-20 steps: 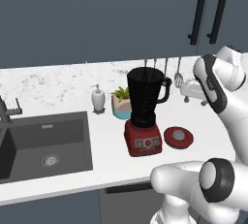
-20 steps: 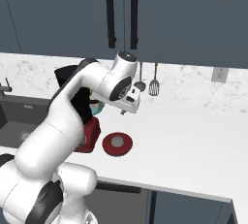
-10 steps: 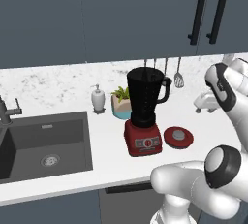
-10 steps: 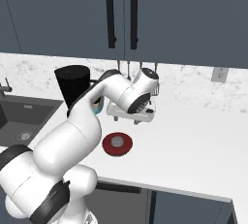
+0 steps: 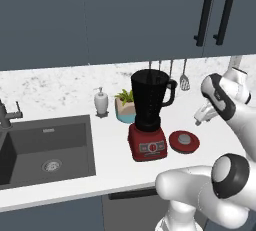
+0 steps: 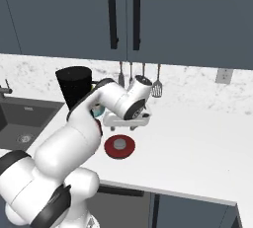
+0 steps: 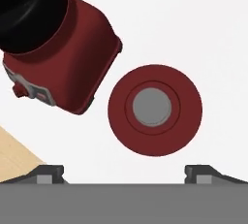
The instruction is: Close the lid blender by securely placing the lid on top.
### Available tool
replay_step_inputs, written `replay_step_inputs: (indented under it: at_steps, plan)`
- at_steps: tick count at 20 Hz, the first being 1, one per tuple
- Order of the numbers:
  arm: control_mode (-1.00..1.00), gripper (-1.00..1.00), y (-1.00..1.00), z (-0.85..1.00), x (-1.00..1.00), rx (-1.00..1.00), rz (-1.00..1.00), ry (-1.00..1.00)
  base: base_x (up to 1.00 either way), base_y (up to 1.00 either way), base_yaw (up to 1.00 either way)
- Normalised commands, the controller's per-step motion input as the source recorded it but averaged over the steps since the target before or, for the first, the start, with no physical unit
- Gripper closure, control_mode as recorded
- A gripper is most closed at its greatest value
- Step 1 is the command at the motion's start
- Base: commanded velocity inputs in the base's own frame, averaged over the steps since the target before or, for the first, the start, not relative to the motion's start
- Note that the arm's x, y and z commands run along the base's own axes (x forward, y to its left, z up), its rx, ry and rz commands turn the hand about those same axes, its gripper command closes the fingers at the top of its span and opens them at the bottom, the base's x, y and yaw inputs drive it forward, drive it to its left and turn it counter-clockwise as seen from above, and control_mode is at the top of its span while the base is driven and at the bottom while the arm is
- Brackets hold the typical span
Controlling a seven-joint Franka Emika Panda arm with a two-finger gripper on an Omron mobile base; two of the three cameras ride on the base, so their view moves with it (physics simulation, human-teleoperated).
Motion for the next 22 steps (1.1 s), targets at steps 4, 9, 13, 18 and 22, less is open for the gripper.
replay_step_inputs:
  at_steps: [4,9,13,18,22]
  plan:
    - [-1.0,-1.0,0.63,-0.34,0.01,-0.2,0.0,0.05,0.0,0.0,0.0]
    - [-1.0,-1.0,0.16,-0.29,0.09,-0.18,0.0,0.06,0.0,0.0,0.0]
    - [-1.0,-1.0,-0.02,-0.3,0.17,-0.18,-0.02,0.04,0.0,0.0,0.0]
    - [-1.0,-1.0,-0.11,-0.13,0.2,-0.07,-0.01,0.05,0.0,0.0,0.0]
    - [-1.0,-1.0,-0.02,-0.1,0.04,0.0,-0.01,0.05,0.0,0.0,0.0]
